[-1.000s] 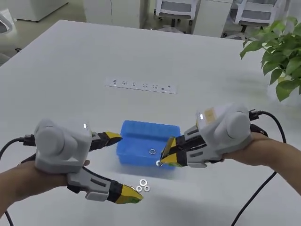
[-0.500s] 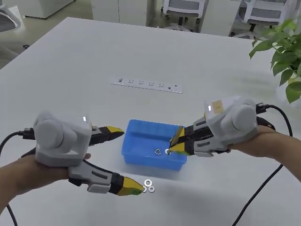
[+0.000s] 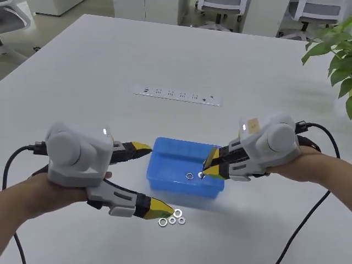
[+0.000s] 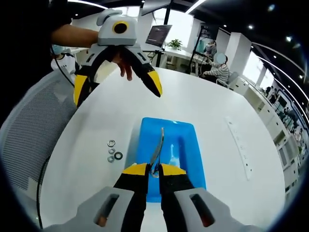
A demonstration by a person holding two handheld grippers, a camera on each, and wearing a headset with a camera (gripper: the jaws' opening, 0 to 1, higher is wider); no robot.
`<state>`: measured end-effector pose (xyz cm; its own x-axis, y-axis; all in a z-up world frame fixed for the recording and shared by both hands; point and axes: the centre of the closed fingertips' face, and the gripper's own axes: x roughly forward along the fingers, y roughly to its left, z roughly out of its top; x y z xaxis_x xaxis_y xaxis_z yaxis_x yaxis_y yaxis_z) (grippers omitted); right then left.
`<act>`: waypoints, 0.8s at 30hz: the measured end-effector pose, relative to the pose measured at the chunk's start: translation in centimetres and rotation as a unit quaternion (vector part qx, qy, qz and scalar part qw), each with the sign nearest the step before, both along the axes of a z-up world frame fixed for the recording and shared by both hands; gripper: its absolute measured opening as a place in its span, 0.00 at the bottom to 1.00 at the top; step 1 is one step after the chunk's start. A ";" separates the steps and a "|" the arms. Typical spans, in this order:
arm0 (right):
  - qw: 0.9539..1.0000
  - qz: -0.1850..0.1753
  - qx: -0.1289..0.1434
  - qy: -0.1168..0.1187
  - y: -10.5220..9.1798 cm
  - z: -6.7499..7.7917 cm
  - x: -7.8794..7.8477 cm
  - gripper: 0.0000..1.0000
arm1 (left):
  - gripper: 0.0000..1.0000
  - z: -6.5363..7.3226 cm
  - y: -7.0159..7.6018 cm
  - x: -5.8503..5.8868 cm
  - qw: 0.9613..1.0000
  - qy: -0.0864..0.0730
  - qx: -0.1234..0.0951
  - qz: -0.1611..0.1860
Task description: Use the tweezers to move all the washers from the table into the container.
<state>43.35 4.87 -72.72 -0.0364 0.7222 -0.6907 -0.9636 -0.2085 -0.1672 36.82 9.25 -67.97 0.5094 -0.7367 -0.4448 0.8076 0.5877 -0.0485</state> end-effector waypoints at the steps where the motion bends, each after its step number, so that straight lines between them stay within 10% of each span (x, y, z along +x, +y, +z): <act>1: 1.000 -0.001 -0.002 0.000 0.0 -0.2 0.1 0.09 | 0.88 0.0 0.0 0.0 1.000 0.000 0.000 0.000; 24: 1.000 -0.013 -0.019 0.020 0.1 -3.1 1.0 0.09 | 0.53 -0.5 -0.8 2.6 1.000 -0.009 0.017 -0.018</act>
